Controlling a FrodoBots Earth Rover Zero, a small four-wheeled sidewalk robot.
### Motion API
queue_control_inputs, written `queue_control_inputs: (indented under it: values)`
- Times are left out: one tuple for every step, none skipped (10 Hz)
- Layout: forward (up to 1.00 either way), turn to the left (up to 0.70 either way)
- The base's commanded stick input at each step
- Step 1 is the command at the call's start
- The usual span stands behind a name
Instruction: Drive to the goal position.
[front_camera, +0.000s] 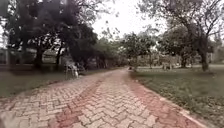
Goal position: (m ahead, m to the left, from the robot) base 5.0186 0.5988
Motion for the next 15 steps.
queue_control_inputs:
  values:
    - [0.70, 0.01]
    - [0.70, 0.01]
    - [0.70, 0.01]
    - [0.70, 0.01]
    - [0.70, 0.01]
    - [0.70, 0.01]
    - [0.70, 0.01]
    - [0.70, 0.01]
    - [0.70, 0.01]
    - [0.70, 0.01]
    - [0.70, 0.01]
    - [0.70, 0.01]
    - [0.70, 0.01]
    - [0.70, 0.01]
    - [0.70, 0.01]
